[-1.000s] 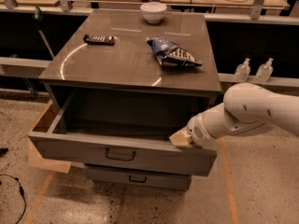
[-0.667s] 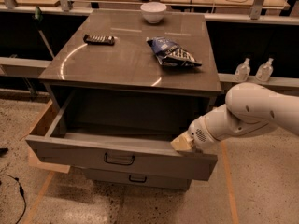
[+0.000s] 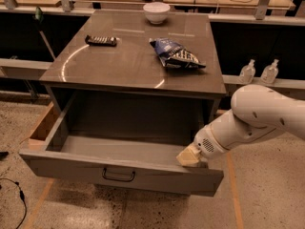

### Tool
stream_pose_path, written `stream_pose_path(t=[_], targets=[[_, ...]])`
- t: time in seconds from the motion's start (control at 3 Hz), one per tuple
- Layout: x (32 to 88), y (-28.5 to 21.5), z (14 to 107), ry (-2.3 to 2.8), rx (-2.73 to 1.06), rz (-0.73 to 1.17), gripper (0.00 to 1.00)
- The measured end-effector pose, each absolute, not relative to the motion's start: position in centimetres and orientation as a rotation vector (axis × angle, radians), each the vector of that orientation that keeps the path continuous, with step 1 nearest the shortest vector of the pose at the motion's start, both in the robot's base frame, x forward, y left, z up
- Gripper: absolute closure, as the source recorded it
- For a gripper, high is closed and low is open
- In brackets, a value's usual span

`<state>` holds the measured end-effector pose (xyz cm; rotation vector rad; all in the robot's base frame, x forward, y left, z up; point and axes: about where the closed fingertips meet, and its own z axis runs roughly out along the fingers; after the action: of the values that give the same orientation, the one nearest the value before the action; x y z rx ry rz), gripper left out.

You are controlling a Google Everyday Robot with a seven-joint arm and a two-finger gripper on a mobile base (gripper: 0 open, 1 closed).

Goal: Open top drawer

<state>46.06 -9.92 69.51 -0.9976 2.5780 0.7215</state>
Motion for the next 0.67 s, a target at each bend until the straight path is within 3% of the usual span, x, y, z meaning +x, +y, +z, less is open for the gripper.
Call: stream_pose_path(t=[0.67], targets=[[42.3,-9.9,69.6,2.625,-1.105,0.687,1.0]])
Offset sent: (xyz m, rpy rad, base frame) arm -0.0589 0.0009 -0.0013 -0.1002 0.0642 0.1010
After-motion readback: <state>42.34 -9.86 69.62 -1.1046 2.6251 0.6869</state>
